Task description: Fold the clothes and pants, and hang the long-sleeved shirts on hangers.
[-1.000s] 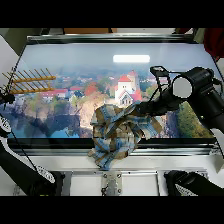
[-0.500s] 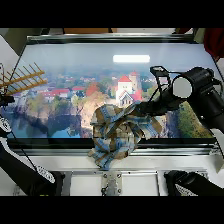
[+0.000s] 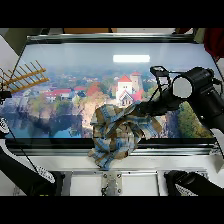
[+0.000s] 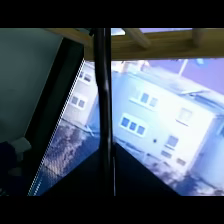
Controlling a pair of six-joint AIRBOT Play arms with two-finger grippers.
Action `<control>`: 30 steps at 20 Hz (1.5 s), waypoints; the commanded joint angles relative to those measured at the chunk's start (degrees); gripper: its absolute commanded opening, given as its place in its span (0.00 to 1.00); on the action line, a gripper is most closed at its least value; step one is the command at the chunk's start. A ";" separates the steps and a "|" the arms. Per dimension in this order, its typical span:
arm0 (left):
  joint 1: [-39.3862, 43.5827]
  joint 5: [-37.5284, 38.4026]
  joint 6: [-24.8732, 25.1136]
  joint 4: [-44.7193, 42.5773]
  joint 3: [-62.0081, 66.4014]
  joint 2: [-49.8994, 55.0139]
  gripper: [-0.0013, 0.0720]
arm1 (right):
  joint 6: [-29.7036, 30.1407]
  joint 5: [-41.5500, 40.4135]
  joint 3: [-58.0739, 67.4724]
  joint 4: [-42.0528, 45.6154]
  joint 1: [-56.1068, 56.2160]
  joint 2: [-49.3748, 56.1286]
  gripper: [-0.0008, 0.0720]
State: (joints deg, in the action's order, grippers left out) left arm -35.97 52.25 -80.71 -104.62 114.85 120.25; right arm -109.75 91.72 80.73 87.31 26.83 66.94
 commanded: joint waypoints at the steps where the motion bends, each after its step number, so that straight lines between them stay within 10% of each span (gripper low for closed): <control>1: 0.94 1.31 -0.33 1.81 0.02 -3.39 0.03 | -0.02 0.00 -0.02 0.00 0.04 0.00 0.04; 23: 12.39 -3.89 -4.57 2.40 0.00 -19.10 0.03 | -0.02 0.00 -0.02 0.02 0.04 0.00 0.04; 26: 17.75 -1.33 6.05 8.35 -2.16 -24.90 0.03 | -0.02 0.00 -0.02 0.00 0.04 0.00 0.04; 30: 22.93 8.81 39.82 34.40 -13.62 -36.22 0.03 | 0.00 0.00 -0.02 0.00 0.04 0.00 0.04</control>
State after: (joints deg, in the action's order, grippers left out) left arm -16.45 53.60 -63.92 -87.46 107.61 90.98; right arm -109.75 91.70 80.73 87.33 26.83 66.94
